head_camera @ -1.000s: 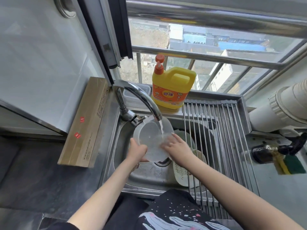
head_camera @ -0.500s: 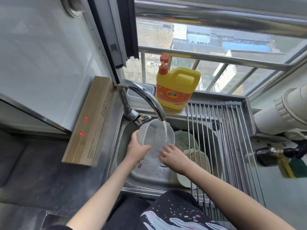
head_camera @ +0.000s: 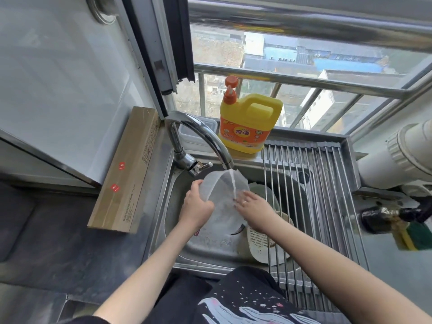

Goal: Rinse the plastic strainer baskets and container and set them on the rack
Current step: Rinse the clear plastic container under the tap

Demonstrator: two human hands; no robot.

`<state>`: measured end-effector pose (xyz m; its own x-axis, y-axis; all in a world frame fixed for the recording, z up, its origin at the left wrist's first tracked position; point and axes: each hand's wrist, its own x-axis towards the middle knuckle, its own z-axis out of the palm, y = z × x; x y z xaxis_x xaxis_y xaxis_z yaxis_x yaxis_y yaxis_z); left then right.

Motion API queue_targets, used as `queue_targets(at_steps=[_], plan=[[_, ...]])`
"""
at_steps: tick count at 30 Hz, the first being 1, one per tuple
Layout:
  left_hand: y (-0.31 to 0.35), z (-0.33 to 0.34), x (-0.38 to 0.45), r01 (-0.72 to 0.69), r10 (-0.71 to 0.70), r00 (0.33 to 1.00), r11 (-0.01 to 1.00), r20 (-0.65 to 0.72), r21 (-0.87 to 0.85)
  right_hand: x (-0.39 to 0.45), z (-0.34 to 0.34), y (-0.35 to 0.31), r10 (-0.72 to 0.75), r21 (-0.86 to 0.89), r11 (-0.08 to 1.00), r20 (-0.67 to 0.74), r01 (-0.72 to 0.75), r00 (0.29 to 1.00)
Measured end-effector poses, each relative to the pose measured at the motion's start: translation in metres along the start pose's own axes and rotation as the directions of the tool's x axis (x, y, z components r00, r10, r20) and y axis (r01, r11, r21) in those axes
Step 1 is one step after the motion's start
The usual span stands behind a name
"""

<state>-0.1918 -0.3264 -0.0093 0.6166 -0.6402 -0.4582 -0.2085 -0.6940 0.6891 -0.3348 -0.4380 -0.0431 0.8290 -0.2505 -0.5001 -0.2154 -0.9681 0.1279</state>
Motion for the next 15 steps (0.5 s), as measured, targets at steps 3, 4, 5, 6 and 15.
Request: queue_targets(at_steps=[3,4,5,6,15], plan=[[0.009,-0.001,0.003,-0.006,0.005,1.000,0.999,-0.020,-0.039,0.004,-0.004,-0.007,0.086,0.026,0.996,-0.009,-0.086,0.996],[0.012,-0.001,0.005,0.004,-0.006,1.000,0.999,-0.024,-0.051,0.005,-0.003,-0.017,0.048,0.080,0.996,0.017,-0.049,0.999],[0.014,-0.001,0.006,0.015,-0.016,1.000,0.998,-0.024,-0.054,0.005,-0.002,-0.026,-0.025,0.126,0.992,0.051,0.019,0.998],[0.014,-0.002,0.007,0.026,-0.027,0.999,0.998,-0.021,-0.050,0.003,-0.002,-0.030,-0.086,0.144,0.987,0.074,0.074,0.994],[0.011,-0.001,0.009,0.131,-0.119,0.989,0.981,0.090,-0.143,0.001,0.004,-0.023,-0.040,0.047,0.998,0.041,0.038,0.998]])
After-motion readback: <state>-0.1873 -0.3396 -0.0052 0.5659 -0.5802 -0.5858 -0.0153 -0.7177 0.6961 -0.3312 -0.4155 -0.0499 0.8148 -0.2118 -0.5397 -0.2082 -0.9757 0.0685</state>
